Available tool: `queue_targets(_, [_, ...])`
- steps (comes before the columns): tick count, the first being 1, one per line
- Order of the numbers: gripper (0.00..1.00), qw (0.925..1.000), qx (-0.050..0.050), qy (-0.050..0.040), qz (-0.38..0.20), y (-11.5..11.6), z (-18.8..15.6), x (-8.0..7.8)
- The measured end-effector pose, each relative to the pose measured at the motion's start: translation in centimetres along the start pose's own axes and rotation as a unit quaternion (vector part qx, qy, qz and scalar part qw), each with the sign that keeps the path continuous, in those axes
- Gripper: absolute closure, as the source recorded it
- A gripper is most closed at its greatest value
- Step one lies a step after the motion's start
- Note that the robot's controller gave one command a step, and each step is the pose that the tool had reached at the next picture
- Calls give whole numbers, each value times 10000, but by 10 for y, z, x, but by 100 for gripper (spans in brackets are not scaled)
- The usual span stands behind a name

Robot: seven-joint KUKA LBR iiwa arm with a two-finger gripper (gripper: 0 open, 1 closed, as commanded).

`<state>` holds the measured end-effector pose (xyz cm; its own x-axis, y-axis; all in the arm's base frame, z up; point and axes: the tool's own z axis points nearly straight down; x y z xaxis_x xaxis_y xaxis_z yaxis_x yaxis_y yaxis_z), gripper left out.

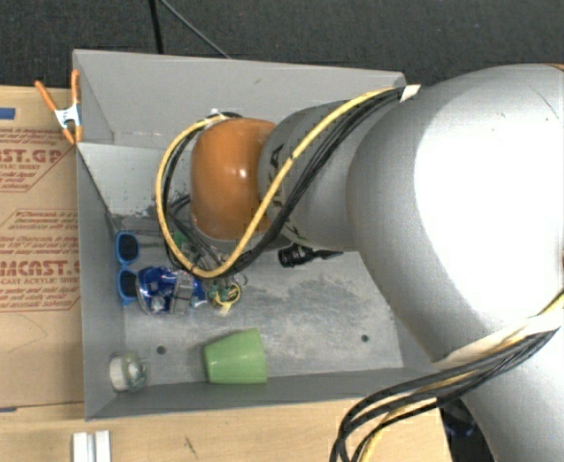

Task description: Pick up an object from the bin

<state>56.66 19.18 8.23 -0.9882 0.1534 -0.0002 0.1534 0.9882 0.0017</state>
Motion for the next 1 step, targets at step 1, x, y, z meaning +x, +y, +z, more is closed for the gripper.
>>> queue_targets(1, [100,9999,5,-53,-85,-73,-120,-26])
